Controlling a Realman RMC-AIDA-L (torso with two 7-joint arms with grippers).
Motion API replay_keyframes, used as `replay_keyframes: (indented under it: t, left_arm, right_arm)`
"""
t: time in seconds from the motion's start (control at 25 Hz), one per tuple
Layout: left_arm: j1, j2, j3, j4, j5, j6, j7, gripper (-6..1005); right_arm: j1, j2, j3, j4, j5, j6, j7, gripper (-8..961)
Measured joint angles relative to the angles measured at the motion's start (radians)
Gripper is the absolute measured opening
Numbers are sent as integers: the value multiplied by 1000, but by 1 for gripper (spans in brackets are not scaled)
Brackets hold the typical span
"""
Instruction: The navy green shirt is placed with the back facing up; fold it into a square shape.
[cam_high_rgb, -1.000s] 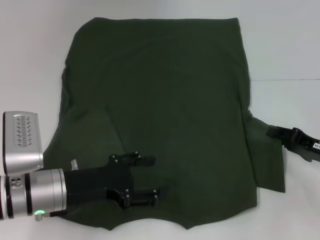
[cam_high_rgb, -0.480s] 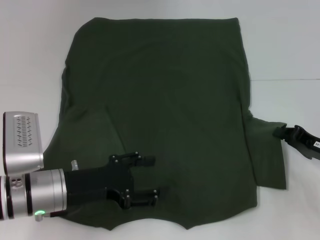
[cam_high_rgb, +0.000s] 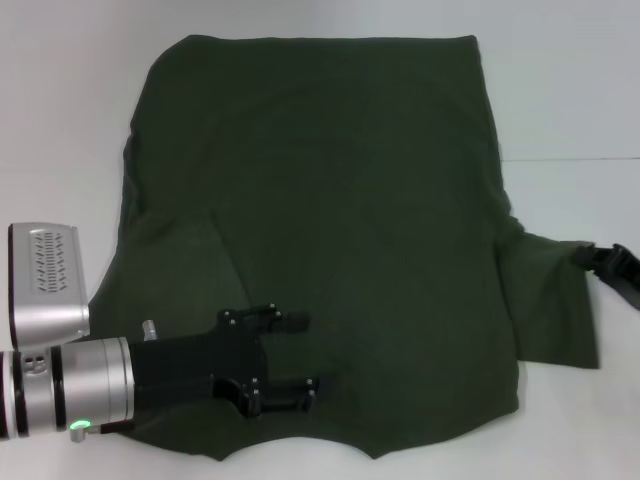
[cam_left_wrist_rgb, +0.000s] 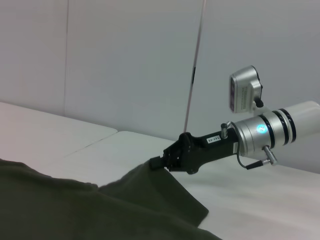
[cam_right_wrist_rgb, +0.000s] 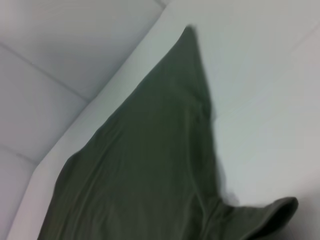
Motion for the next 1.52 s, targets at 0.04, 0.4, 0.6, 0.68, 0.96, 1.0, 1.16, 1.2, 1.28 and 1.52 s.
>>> replay_keyframes:
  t: [0.04, 0.4, 0.6, 0.68, 0.96, 1.0, 1.16, 1.2, 1.28, 1.52]
  left_arm:
    - [1, 0, 0, 0, 0, 0, 0, 816]
    - [1, -2, -2, -2, 0, 1, -3, 815]
    - [1, -2, -2, -2, 0, 1, -5, 815]
    - [1, -2, -2, -2, 0, 1, -7, 815]
    - [-2, -2, -3, -2, 0, 1, -17, 816]
    - [-3, -1, -3, -2, 0, 1, -20, 816]
    - [-7, 0, 0, -2, 0, 0, -27, 816]
    - [-8, 0, 0, -2, 0, 0, -28, 816]
    - [-9, 0, 1, -2, 0, -1, -28, 816]
    - [-10, 0, 1, -2, 0, -1, -31, 815]
  right_arm:
    - [0, -3, 9, 0, 3, 7, -10, 15]
    - [37, -41, 16, -5, 9, 37, -41, 23]
    - [56, -54, 1, -8, 1, 38, -41, 28]
    - [60, -61, -5, -8, 0, 39, -41, 30]
    - [72, -91, -37, -9, -2, 44, -41, 37]
    - [73, -94, -45, -9, -2, 45, -41, 38]
    - [83, -111, -81, -9, -2, 60, -38, 41]
    - [86, -114, -90, -9, -2, 67, -36, 42]
    - [93, -122, -116, -9, -3, 86, -35, 44]
    - [103, -126, -158, -12, -3, 101, -46, 50]
